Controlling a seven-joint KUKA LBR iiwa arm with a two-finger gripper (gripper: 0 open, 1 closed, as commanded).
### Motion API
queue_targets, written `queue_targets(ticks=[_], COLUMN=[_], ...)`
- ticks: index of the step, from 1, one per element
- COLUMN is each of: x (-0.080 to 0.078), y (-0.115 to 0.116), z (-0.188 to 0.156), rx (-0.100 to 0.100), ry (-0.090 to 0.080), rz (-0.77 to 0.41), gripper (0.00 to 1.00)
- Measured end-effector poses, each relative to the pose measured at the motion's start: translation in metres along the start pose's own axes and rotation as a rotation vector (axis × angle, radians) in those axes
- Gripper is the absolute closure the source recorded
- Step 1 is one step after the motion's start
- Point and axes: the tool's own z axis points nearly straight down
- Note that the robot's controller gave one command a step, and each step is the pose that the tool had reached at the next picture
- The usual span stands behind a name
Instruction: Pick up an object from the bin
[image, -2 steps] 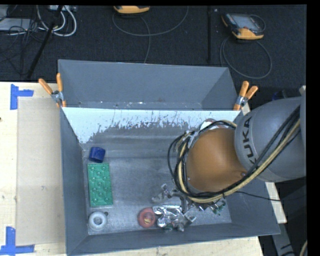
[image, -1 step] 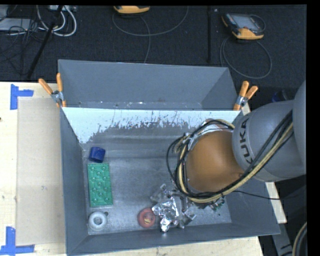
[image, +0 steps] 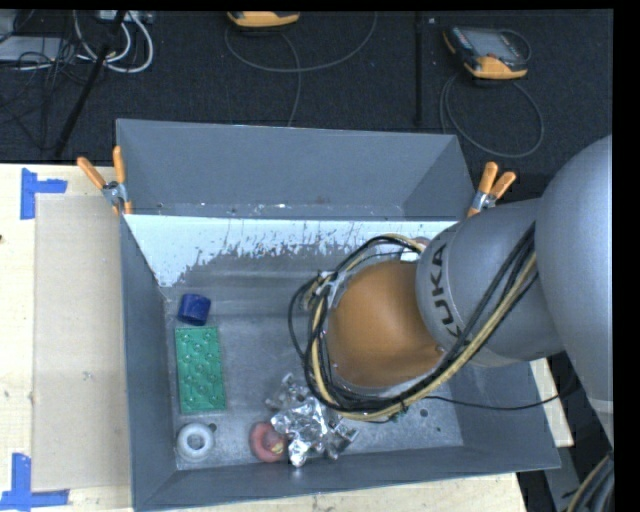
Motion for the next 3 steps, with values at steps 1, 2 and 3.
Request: queue_targets(ticks=[1,2,3], x=[-0.001,-0.003,-0.004], y=[0.001,0.001,0.001], z=[-0.002,-0.058,-0.079], rx=[-0.003,-0.005,-0.008], ry=[-0.002,0.002,0.005], rz=[0.002,0.005,0.007], gripper=[1.0,1.0,1.0])
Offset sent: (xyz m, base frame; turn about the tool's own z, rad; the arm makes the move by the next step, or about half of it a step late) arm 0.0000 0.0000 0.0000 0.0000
